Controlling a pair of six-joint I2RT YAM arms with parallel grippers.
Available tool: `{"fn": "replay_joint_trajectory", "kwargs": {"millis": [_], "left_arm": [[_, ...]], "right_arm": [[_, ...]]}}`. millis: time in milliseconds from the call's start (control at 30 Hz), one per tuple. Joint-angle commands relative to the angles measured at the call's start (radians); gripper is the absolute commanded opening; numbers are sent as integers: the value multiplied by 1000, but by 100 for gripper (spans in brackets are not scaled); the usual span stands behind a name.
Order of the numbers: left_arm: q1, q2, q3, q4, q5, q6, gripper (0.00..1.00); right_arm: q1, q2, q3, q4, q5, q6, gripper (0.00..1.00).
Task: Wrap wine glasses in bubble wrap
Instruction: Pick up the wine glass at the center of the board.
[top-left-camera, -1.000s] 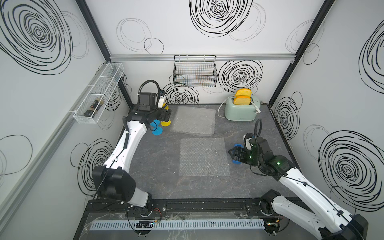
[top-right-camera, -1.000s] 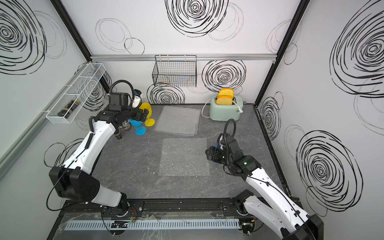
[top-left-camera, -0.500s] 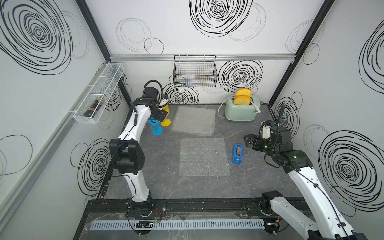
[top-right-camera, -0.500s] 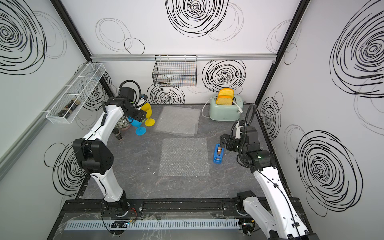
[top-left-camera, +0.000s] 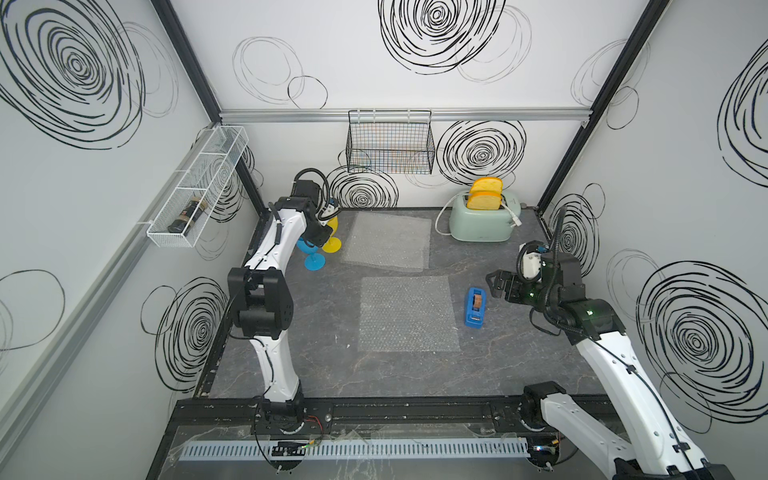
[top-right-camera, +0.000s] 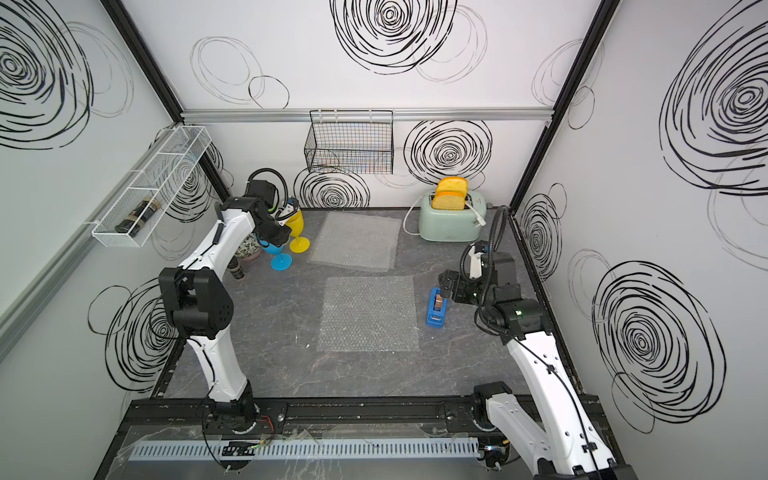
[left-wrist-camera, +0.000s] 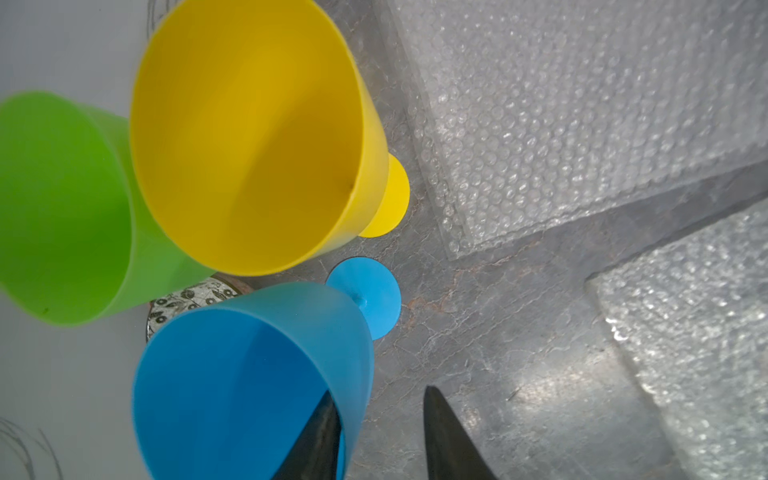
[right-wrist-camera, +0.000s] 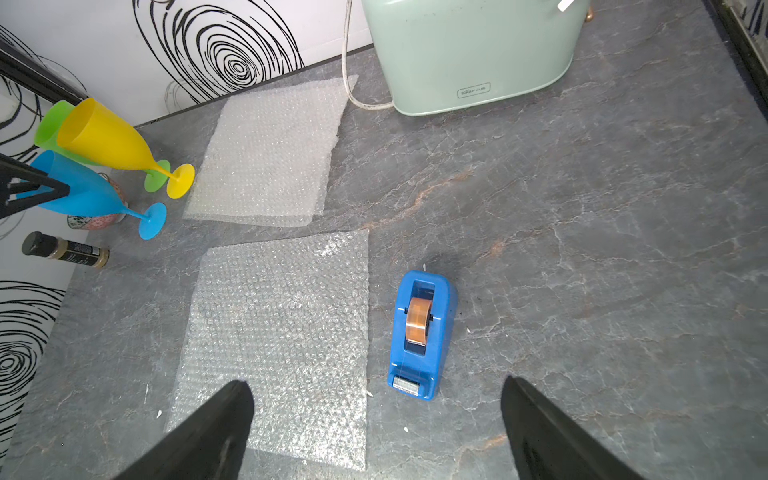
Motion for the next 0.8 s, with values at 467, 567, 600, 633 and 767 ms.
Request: {"fn": "replay_joint_trajectory", "kwargs": {"millis": [467,567,600,633,767], "left_arm": [[-54,-306,-242,-190,205,33,0],[-84,-359,-233,-259,346,59,0],[-97,-374,-229,-278,391,73,0],[-115,-390,-228,-290,429,84,0],[-195,-451,-241,-265,523,121,0]], "right_arm": [[3,7,41,42,-123,-60,99],[40,-15,19,119,-180,-83,98],[63,-21,12,145,-180,-90,97],[94,-28,6,174,-173,-107,96],[245,-41,-24,283,-131,-187,95]]}}
